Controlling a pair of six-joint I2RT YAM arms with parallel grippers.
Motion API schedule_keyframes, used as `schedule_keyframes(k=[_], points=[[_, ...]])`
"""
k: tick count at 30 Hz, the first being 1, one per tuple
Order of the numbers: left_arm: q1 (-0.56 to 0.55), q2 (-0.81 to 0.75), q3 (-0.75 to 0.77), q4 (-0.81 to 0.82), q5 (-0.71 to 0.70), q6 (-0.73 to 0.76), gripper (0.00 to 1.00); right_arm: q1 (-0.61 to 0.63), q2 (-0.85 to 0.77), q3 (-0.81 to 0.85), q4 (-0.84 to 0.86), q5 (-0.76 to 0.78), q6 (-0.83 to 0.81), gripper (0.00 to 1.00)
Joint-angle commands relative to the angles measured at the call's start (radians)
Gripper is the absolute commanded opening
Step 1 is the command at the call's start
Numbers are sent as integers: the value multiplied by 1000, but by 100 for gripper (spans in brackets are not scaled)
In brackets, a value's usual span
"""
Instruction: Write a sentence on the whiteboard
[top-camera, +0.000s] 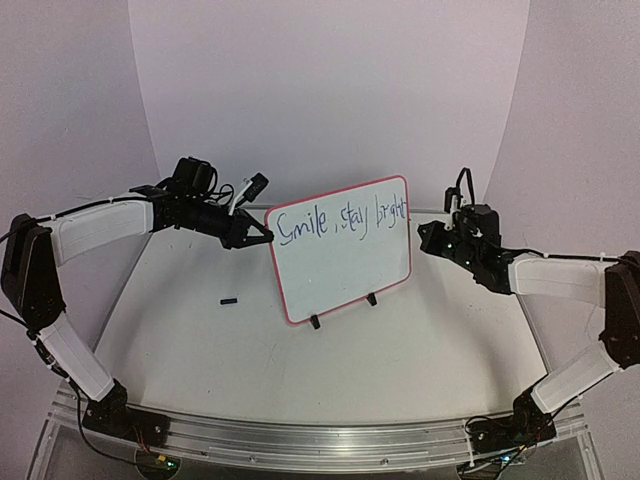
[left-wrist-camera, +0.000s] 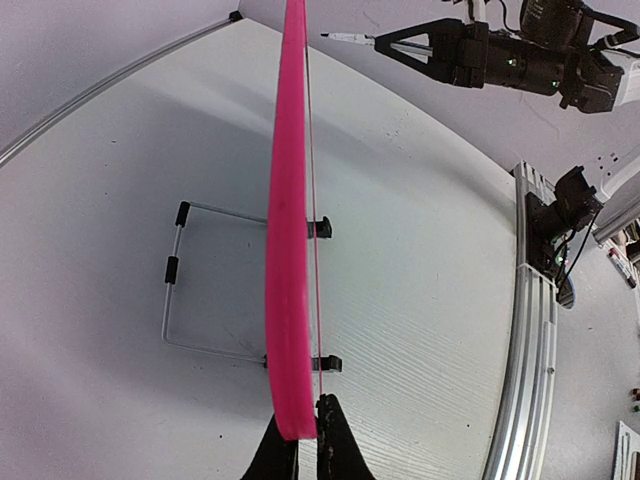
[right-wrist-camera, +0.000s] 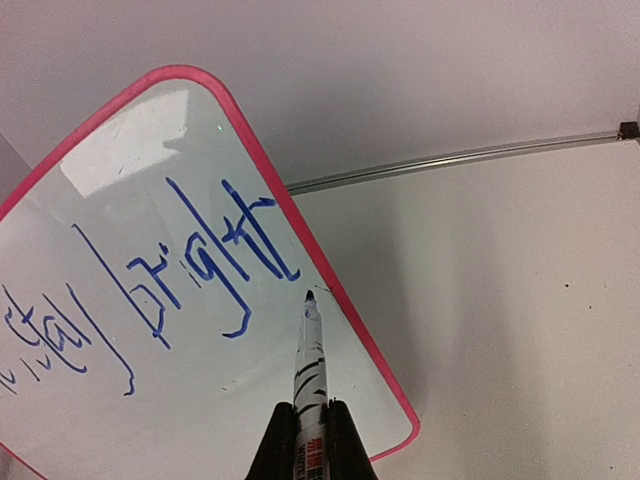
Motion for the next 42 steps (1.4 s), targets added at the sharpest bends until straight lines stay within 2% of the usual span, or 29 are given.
schedule_keyframes(k=[1,15,42], points=[[-29,48,-13,-131,-33,46,0,-4,7,5,12,12,11,0],[-30,48,-11,-131,-34,48,0,-4,52,51,14,-24,5,0],[-30,49,-12,-134,-36,48,0,-4,91,83,15,4,-8,0]])
